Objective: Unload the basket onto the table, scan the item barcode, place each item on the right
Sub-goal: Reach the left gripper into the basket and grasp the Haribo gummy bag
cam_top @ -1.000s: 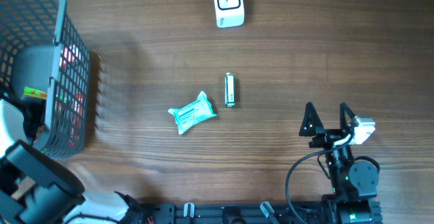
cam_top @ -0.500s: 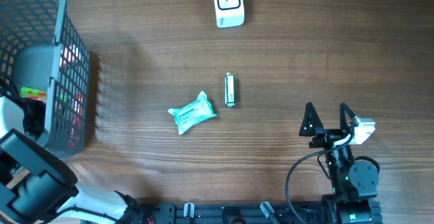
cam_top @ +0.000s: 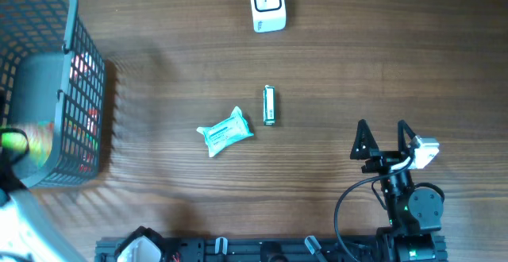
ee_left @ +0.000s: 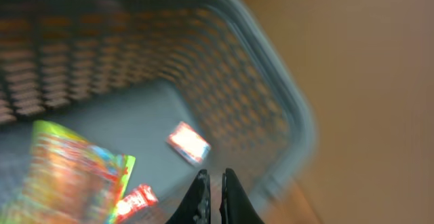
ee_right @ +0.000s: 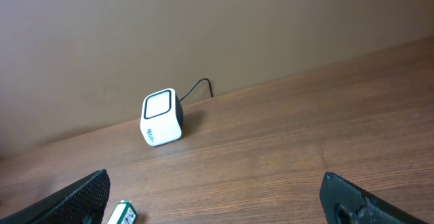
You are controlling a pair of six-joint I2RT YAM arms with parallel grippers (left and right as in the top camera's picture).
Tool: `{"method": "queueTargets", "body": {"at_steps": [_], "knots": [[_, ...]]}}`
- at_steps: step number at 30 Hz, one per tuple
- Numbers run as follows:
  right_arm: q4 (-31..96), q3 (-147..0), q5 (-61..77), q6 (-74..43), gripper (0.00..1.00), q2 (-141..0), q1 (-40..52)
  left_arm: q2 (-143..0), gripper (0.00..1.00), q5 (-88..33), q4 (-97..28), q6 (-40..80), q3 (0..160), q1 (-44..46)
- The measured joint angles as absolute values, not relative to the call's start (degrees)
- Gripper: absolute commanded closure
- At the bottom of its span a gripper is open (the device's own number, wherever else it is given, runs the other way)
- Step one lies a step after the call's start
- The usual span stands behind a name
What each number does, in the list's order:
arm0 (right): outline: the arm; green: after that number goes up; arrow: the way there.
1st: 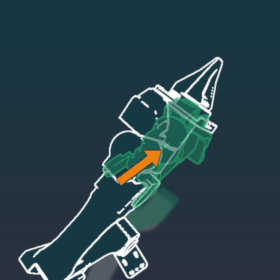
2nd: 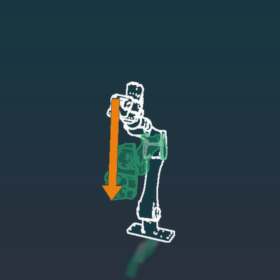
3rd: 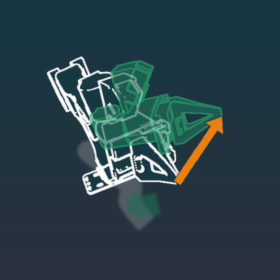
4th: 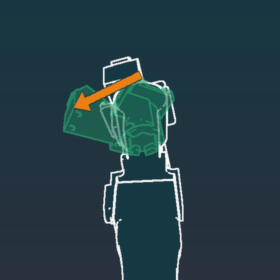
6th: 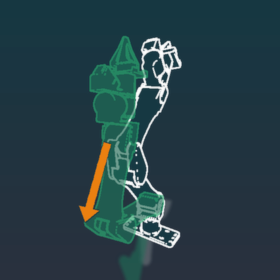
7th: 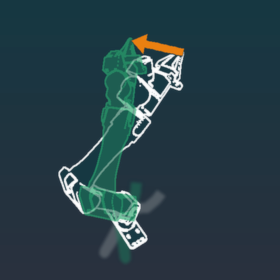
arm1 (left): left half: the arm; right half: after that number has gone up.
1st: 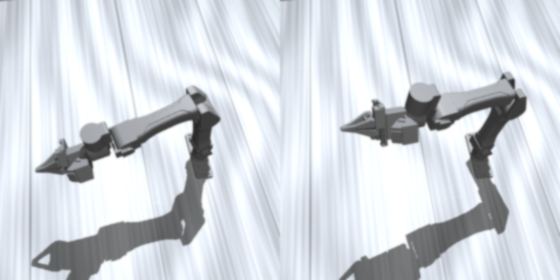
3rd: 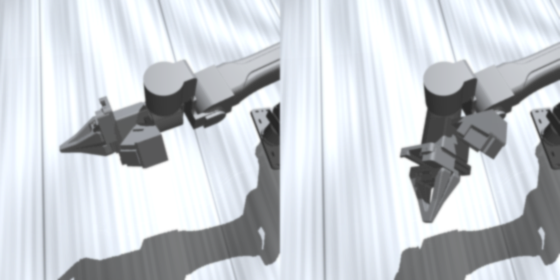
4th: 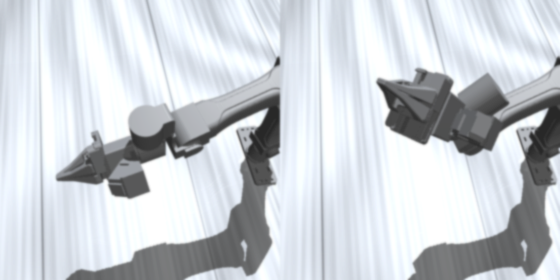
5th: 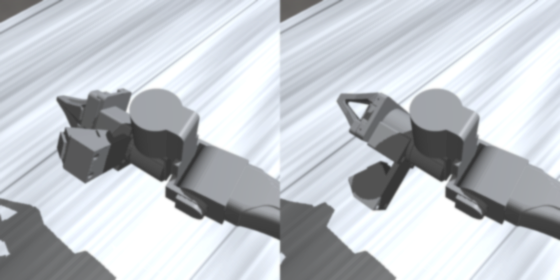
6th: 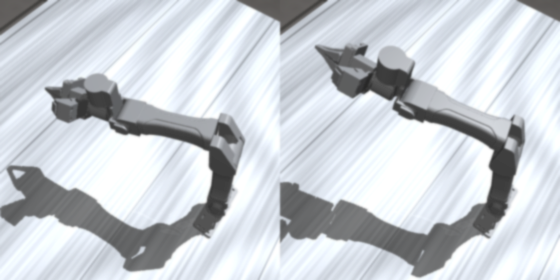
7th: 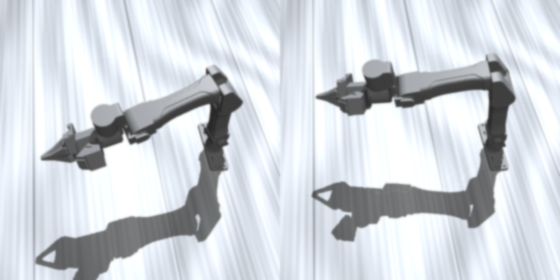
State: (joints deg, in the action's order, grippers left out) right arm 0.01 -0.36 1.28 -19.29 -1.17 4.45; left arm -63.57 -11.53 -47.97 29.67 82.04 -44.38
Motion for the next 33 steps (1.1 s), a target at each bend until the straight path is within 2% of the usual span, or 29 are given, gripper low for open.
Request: {"method": "queueTargets", "body": {"at_steps": [3,4,5,6,7,9,17,20,25,33], "knots": [[0.0,-0.4,1.3,-19.3,0.0,-1.2,4.4,-59.2,0.96,-19.5,-50.8,30.2,82.0,-43.8],[0.0,-0.4,1.3,-19.3,0.0,-1.2,4.5,-58.6,0.78,-20.8,-51.2,30.3,82.0,-43.2],[0.0,-0.4,1.3,-19.3,0.0,-1.2,4.4,-58.2,0.53,-21.3,-51.6,30.3,82.0,-42.5],[0.0,-0.4,1.3,-19.3,0.0,-1.2,4.4,-58.2,0.33,-20.8,-52.0,30.2,82.0,-41.9],[0.0,-0.4,1.3,-19.3,0.0,-1.2,4.4,-58.3,0.21,-19.2,-52.8,30.3,82.0,-41.2],[0.0,-0.4,1.3,-19.3,0.0,-1.2,4.4,-59.5,0.13,-14.0,-53.8,30.3,82.0,-40.6],[0.0,-0.4,1.3,-19.3,0.0,-1.2,4.4,-78.6,0.1,-4.9,-50.7,30.7,82.0,-40.7],[0.0,-0.4,1.3,-19.3,0.0,-1.2,4.4,-88.9,0.0,-4.0,-50.8,30.5,81.9,-41.3],[0.0,-0.4,1.3,-19.3,0.0,-1.2,4.5,-101.1,0.0,-2.6,-56.4,29.8,81.7,-41.6],[0.0,-0.4,1.3,-19.3,0.0,-1.2,4.5,-108.7,0.0,3.0,-56.8,35.4,81.4,-41.6]]}}
